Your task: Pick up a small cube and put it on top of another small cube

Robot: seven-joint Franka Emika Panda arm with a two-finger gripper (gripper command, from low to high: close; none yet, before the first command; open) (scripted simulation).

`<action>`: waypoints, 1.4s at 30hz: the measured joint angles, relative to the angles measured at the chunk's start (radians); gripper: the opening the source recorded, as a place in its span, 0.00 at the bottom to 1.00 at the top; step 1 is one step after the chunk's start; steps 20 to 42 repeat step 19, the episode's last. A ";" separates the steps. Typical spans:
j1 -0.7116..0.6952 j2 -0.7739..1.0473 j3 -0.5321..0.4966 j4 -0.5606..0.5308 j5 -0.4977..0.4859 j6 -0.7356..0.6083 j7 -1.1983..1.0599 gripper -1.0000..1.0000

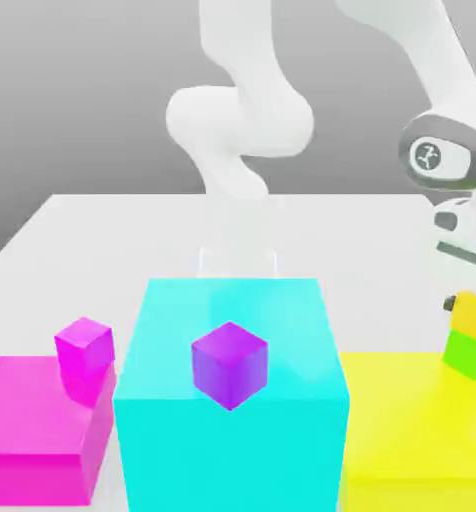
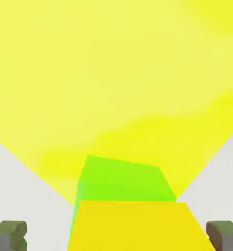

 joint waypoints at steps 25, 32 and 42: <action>0.086 -0.264 -0.068 0.038 0.351 -0.183 -0.257 1.00; 0.086 -0.264 -0.068 0.038 0.351 -0.183 -0.257 1.00; 0.086 -0.264 -0.068 0.038 0.351 -0.183 -0.257 1.00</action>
